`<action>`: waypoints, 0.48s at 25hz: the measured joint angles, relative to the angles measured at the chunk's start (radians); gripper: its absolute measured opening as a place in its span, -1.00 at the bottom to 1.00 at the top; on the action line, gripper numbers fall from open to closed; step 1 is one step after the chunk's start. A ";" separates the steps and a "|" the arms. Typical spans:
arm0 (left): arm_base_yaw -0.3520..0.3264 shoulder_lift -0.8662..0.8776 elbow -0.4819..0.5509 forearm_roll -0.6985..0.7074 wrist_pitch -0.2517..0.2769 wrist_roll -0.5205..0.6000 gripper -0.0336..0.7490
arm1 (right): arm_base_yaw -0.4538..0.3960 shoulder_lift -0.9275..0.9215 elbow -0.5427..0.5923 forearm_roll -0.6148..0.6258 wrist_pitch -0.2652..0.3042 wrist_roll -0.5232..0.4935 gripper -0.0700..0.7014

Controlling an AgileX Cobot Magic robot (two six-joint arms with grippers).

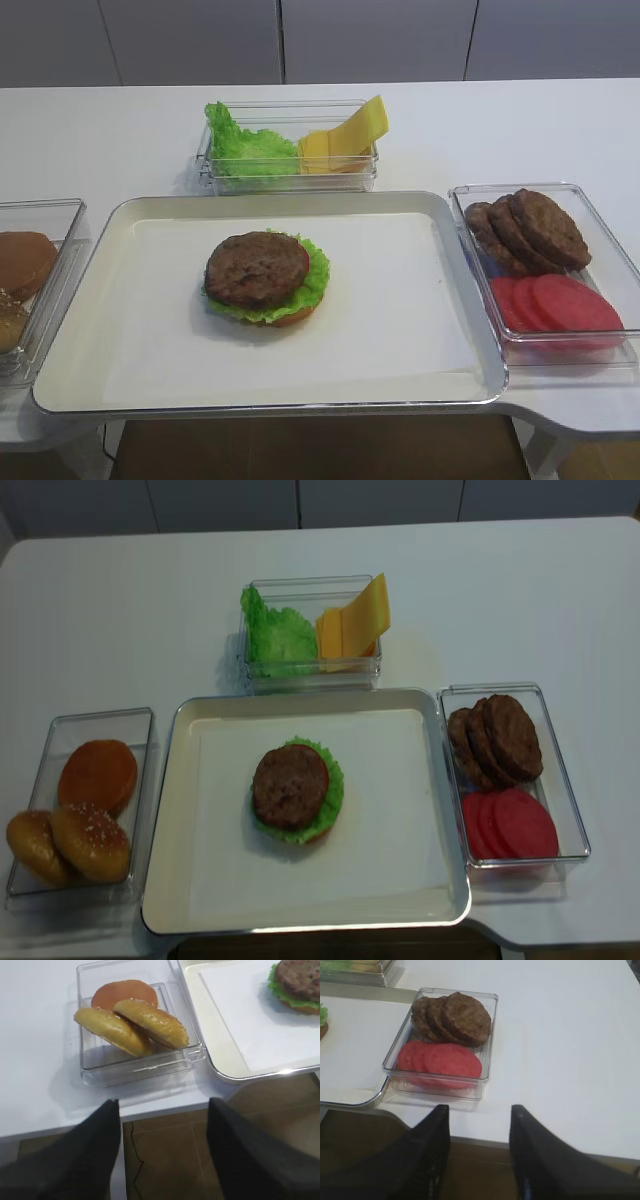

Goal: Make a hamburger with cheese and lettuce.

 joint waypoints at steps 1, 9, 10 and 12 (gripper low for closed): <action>0.000 0.000 0.000 0.000 0.000 0.000 0.14 | 0.001 -0.004 0.006 0.000 0.004 -0.001 0.02; 0.000 0.000 0.000 0.000 0.000 0.000 0.14 | 0.000 -0.006 0.023 0.002 0.009 -0.007 0.02; 0.000 0.000 0.000 0.000 0.000 0.000 0.14 | 0.000 -0.006 0.025 0.002 0.014 -0.009 0.02; 0.000 0.000 0.000 0.000 0.000 0.000 0.14 | 0.000 -0.006 0.027 0.002 0.016 -0.009 0.02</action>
